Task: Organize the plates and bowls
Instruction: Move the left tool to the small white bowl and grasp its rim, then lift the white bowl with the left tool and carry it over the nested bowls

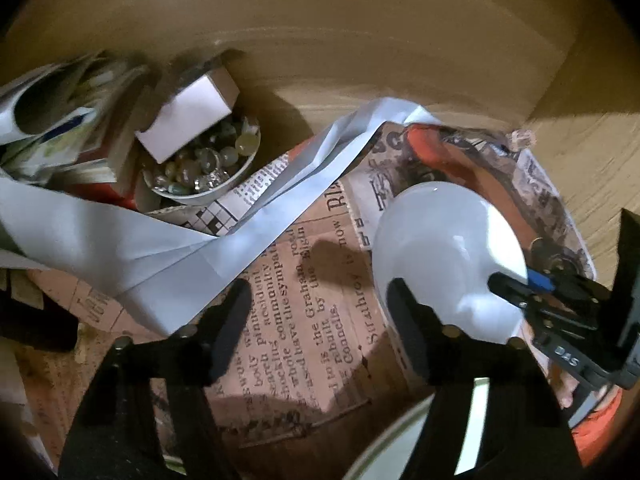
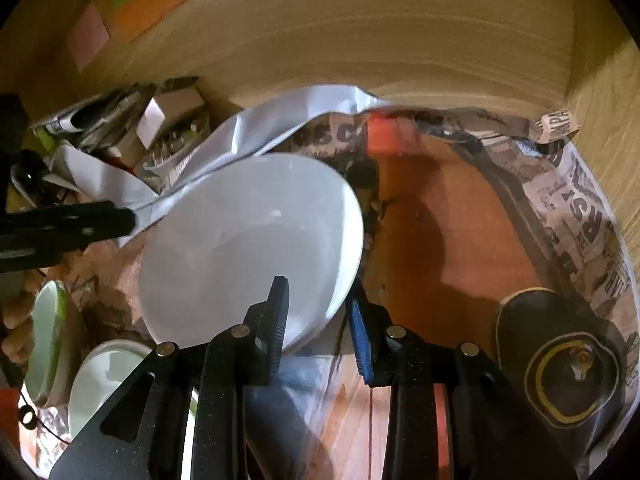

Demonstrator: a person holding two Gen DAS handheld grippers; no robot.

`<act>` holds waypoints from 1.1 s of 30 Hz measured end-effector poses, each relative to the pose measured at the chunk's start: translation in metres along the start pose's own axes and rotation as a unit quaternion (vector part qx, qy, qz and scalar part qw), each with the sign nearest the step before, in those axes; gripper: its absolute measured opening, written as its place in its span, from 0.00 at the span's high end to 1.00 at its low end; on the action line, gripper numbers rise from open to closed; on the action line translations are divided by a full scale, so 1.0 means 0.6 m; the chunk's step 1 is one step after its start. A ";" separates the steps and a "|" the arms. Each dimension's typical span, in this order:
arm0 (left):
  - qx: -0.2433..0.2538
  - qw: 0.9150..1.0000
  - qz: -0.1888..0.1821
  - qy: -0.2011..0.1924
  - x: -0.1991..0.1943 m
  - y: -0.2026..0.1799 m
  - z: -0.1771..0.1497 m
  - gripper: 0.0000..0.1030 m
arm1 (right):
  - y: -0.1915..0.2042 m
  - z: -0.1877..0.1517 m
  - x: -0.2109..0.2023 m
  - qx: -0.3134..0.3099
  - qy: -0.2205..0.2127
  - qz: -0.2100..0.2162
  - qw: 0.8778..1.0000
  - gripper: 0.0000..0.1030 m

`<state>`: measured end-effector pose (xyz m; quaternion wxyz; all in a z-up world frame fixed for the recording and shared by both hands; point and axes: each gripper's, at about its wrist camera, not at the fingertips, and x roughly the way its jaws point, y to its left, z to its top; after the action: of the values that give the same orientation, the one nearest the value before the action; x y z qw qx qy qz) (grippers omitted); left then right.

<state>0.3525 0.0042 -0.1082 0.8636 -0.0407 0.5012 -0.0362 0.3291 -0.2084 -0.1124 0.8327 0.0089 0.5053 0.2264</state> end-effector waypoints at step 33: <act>0.056 0.997 -0.039 -0.046 -0.070 -0.043 -0.029 0.91 | 0.033 0.018 -0.064 0.014 -0.077 0.013 0.997 0.79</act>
<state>0.3160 -0.0175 -0.0781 0.8845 -0.0132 0.4563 -0.0965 0.3159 -0.2030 -0.0699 0.8656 0.0442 0.4429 0.2293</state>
